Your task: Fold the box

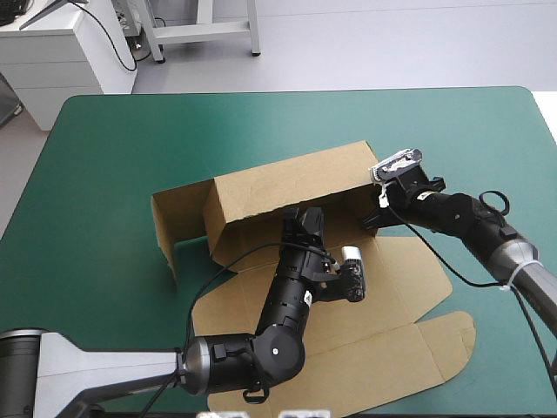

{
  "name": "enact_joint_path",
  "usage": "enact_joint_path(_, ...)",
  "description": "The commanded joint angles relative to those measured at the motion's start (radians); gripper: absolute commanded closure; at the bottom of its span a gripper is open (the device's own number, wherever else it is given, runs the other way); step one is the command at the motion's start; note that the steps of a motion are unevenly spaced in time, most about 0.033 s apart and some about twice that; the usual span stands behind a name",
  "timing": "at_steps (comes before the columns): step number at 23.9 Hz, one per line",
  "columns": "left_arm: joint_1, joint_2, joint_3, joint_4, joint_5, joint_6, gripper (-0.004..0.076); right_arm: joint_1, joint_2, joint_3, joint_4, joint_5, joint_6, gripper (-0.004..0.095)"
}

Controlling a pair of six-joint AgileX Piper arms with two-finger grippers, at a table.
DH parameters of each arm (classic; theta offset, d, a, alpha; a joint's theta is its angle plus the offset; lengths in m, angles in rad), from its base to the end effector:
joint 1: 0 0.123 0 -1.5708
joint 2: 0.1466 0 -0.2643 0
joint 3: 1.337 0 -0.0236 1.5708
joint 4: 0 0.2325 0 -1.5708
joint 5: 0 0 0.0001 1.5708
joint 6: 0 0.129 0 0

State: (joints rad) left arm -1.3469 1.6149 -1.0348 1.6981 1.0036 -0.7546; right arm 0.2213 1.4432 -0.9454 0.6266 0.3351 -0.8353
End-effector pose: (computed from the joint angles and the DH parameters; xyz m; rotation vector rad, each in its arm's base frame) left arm 0.1793 -0.3013 0.2727 1.3020 1.2201 0.7042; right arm 0.3121 0.0958 0.2359 -0.6099 2.1653 0.2111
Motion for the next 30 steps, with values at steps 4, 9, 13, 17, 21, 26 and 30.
enact_joint_path(4,0.001,-0.163,-0.096,0.007,0.067,-0.011,0.0721,-0.003,-0.037,-0.069,-0.1,0.065,0.079,0.0908)
enact_joint_path(9,0.19,-0.298,-0.32,-0.244,-0.083,0.13,0.0721,-0.003,-0.043,-0.203,-0.285,0.228,0.292,0.0908)
enact_joint_path(13,0.467,-0.339,-0.407,-0.444,-0.155,0.177,0.0721,-0.003,-0.043,-0.301,-0.322,0.399,0.425,0.0908)
enact_joint_path(17,0.741,-0.355,-0.407,-0.729,-0.255,0.223,0.0721,-0.003,-0.033,-0.395,-0.361,0.563,0.534,0.0908)
enact_joint_path(21,0.995,-0.355,-0.407,-1.065,-0.305,0.416,0.0721,-0.003,-0.003,-0.473,-0.377,0.704,0.61,0.0908)
enact_joint_path(26,1.22,-0.355,-0.407,-1.432,-0.298,0.644,0.0721,-0.003,0.085,-0.608,-0.379,0.909,0.669,0.0908)
enact_joint_path(30,1.368,-0.355,-0.407,-1.692,-0.253,0.804,0.0721,-0.003,0.171,-0.682,-0.35,0.91,0.676,0.0908)
